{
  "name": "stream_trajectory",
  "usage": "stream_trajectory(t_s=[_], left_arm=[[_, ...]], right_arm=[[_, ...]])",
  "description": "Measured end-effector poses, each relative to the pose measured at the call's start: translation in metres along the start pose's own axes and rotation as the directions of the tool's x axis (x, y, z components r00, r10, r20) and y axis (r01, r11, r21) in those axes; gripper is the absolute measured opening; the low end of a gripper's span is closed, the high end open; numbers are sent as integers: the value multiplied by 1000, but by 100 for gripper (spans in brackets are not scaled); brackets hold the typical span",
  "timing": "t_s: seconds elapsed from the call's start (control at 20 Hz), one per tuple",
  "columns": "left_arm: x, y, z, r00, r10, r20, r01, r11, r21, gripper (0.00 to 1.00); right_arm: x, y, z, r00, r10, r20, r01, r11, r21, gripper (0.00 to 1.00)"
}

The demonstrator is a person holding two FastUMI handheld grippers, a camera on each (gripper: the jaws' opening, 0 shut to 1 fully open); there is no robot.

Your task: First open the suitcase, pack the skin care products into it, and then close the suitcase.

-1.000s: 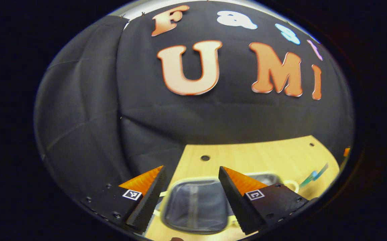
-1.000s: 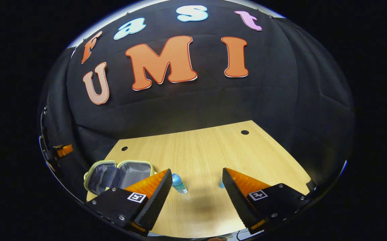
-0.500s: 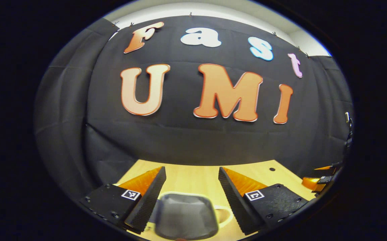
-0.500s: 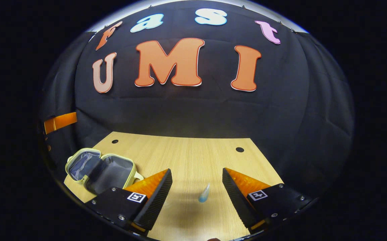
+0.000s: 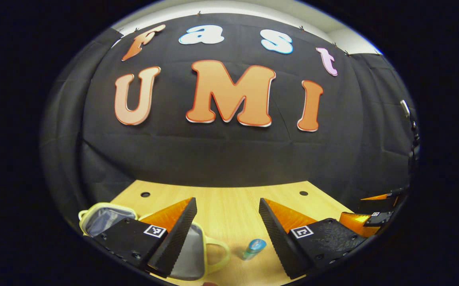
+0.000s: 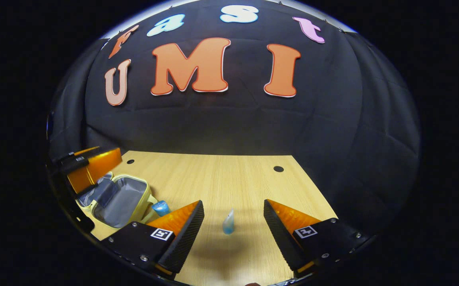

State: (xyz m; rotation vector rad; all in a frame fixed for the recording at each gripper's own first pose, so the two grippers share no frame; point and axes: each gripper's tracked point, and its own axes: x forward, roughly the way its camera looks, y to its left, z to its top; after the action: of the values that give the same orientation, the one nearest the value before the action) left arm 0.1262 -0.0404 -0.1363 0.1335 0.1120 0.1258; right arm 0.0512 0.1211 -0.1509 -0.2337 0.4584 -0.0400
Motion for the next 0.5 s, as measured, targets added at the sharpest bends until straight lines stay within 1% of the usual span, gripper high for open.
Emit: stream_trajectory(t_s=[0.15,0.3,0.4,0.5], left_arm=[[23,-28,-43,998,-19,-58,18,1000,-10,98],[46,-35,-83,996,12,-90,-10,1000,24,98],[57,-34,-116,992,37,-121,-30,998,56,98],[67,-38,-151,985,37,-167,-30,998,46,98]], right_arm=[[3,-16,-21,999,-14,-45,14,1000,-13,95],[8,-29,-41,996,-30,-81,28,999,-27,95],[12,-35,-53,993,-32,-112,31,999,-13,96],[16,-39,-65,990,-34,-136,36,999,7,96]])
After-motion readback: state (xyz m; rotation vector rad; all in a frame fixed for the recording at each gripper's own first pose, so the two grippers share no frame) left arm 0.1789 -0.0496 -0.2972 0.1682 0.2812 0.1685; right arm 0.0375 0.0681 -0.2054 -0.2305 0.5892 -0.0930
